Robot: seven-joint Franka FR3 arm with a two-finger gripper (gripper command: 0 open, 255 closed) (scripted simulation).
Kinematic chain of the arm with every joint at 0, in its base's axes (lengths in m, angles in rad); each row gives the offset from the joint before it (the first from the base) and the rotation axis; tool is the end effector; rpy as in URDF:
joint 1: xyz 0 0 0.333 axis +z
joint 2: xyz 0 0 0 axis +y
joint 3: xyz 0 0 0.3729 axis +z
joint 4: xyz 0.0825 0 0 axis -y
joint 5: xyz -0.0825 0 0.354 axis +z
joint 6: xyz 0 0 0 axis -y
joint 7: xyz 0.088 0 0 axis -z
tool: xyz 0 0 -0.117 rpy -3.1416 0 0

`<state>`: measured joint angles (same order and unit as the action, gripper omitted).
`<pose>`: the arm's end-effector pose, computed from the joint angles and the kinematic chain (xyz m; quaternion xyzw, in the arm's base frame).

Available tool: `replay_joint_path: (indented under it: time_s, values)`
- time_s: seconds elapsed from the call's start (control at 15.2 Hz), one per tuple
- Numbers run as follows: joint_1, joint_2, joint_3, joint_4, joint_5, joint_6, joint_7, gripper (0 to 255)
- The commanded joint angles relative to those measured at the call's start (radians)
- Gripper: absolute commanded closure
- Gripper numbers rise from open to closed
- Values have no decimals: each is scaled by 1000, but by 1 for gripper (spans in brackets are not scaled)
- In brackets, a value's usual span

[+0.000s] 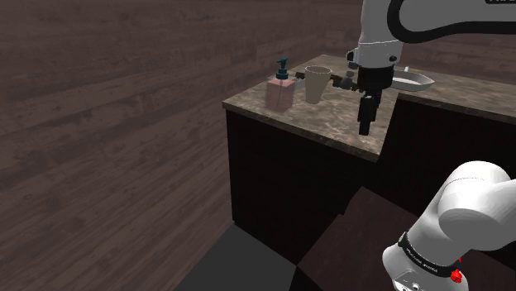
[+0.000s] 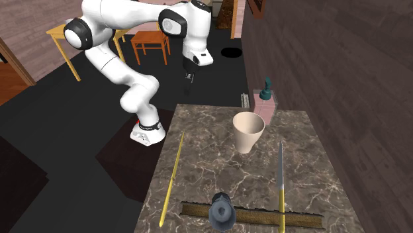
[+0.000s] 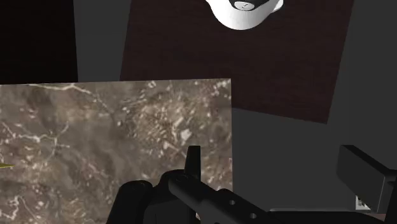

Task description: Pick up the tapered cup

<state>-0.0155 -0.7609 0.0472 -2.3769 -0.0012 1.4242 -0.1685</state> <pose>0.2240 0.0125 0.5945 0.9910 0.0914 -0.0970 0.0096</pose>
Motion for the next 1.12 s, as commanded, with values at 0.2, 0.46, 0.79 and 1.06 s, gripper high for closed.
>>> replay_joint_path:
  time_s: [0.2, 0.46, 0.79, 1.06]
  values:
    - [-19, 92, -46, 75, -22, 30, -45, 0]
    - [-37, 219, -105, 190, -38, 57, -105, 0]
    - [-56, 385, -172, 359, -33, 70, -182, 0]
    - [-70, 525, -223, 517, -11, 62, -246, 0]
